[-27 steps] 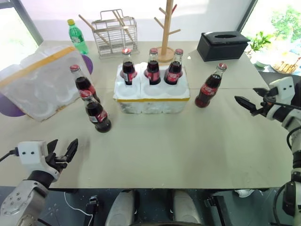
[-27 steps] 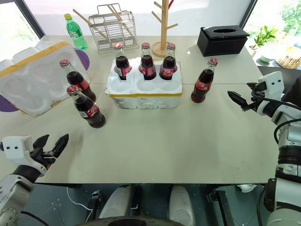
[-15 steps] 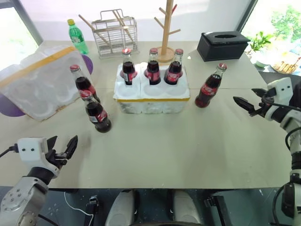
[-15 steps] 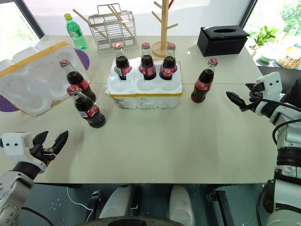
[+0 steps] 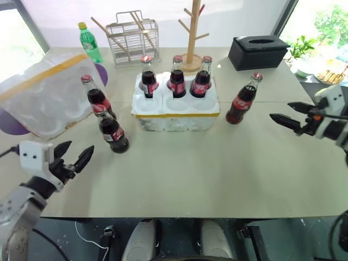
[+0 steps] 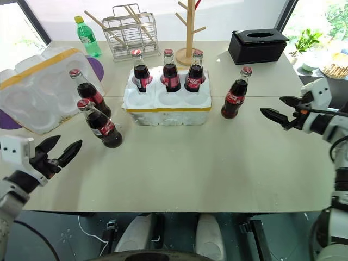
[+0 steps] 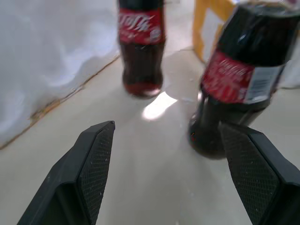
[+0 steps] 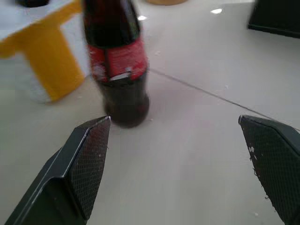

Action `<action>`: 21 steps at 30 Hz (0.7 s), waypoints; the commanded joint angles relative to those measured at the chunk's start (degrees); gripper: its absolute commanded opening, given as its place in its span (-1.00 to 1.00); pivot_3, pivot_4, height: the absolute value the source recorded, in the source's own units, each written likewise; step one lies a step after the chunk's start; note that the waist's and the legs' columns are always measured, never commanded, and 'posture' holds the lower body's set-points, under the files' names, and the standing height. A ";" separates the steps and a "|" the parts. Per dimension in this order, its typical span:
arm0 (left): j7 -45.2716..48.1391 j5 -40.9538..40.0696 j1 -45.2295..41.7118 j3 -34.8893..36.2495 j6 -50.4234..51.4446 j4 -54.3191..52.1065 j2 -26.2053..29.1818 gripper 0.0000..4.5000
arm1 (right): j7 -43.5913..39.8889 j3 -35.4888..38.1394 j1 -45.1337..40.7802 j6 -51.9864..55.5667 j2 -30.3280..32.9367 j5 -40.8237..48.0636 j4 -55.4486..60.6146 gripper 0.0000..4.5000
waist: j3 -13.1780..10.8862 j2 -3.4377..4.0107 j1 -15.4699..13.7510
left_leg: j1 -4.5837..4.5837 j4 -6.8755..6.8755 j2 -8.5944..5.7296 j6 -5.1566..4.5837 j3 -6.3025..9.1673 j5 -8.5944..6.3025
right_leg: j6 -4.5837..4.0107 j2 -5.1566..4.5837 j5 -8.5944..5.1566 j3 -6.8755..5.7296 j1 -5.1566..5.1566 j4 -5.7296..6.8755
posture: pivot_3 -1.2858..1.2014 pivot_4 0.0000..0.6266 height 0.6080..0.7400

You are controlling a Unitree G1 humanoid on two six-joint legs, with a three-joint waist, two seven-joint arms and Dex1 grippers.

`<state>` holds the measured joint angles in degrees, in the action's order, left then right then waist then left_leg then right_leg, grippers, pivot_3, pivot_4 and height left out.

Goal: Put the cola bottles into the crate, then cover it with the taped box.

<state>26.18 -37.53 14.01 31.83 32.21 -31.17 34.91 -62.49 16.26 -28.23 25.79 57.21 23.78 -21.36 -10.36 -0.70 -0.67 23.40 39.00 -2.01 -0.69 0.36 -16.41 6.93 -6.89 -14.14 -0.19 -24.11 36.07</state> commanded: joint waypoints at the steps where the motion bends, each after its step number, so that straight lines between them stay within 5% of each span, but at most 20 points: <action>1: 3.48 -1.33 -2.20 1.69 -1.08 1.18 2.50 0.64 | -7.14 1.52 -0.56 2.96 4.76 3.50 4.52 1.00 | 0.02 0.04 0.10 | -0.02 0.00 0.02 -0.01 0.00 0.00 | 0.00 0.01 0.00 0.00 0.01 0.00 | 0.03 -0.52 1.00; 4: 7.51 -2.03 -4.82 0.71 -0.89 2.10 5.74 0.64 | -18.95 5.39 2.70 13.58 12.70 12.99 13.16 1.00 | -0.04 0.15 0.15 | 0.00 0.00 0.02 -0.03 -0.01 -0.02 | 0.00 0.01 0.00 0.00 0.01 -0.03 | 0.03 -0.52 1.00; 8: 10.61 -1.73 -6.89 -1.01 -1.19 2.93 7.37 0.64 | -23.78 10.27 6.98 22.93 15.83 22.46 24.20 1.00 | -0.04 0.23 0.11 | 0.00 -0.01 0.08 -0.05 -0.01 -0.03 | 0.00 0.02 0.00 0.00 0.00 -0.03 | 0.03 -0.52 1.00; 21: 15.70 5.23 -15.63 -12.36 -5.81 11.08 7.07 0.64 | -14.00 9.92 6.31 28.82 10.22 34.77 41.70 1.00 | -0.04 0.21 -0.14 | 0.05 0.00 0.07 -0.03 -0.01 -0.04 | 0.00 -0.05 0.00 0.01 -0.05 -0.04 | 0.03 -0.52 1.00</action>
<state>41.64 -33.56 -0.24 20.00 28.16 -20.63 42.03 -77.33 25.41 -20.80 54.66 67.56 56.65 19.19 -10.40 -0.49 -0.81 23.45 38.99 -1.95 -0.72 0.34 -16.45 6.93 -6.95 -14.14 -0.18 -24.16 36.03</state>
